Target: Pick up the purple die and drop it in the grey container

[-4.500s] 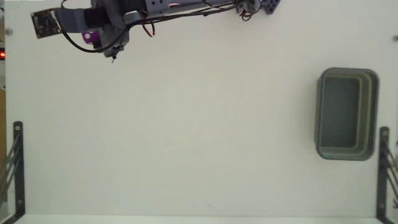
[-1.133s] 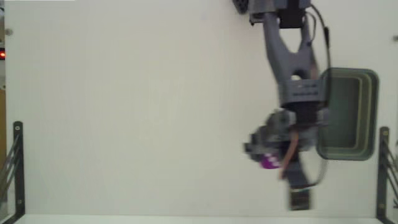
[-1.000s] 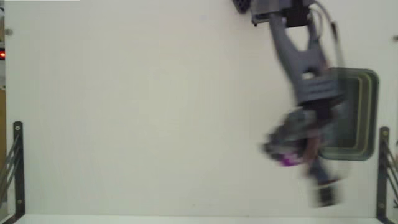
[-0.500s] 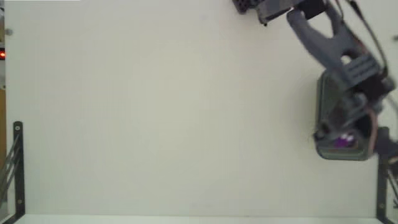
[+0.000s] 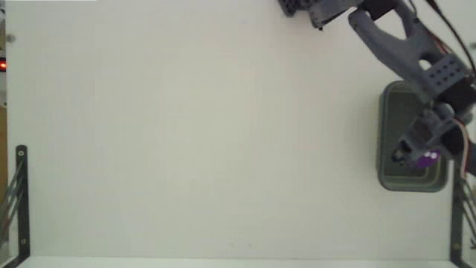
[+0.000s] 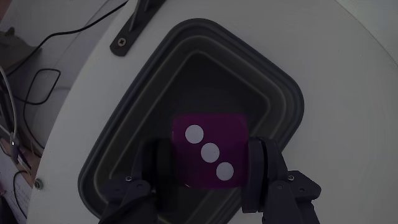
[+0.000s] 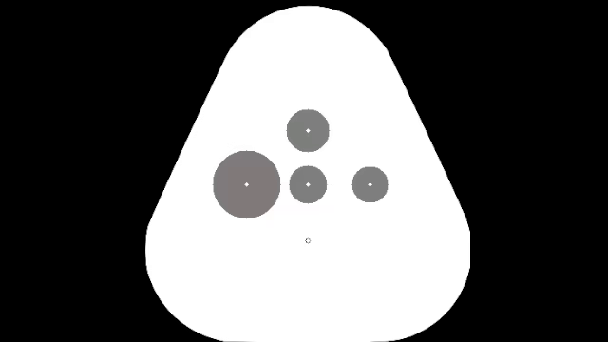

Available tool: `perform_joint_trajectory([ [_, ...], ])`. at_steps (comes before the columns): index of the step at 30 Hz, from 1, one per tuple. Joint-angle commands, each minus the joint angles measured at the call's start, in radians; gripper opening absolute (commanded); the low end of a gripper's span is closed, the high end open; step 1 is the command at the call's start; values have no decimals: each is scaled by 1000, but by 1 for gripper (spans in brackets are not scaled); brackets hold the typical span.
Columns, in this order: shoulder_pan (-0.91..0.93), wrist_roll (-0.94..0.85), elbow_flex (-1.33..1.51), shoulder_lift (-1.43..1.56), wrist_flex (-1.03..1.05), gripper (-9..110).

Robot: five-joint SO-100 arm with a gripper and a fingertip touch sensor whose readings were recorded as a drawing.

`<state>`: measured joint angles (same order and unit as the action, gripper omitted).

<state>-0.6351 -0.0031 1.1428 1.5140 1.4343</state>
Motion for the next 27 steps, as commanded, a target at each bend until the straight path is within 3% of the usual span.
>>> perform_joint_trajectory([
  [1, -18, 3, 7, 111, -8, 50],
  [23, -18, 3, 7, 111, -8, 50],
  [24, -18, 3, 7, 111, -8, 110],
  [27, -18, 3, 7, 111, -8, 110],
])
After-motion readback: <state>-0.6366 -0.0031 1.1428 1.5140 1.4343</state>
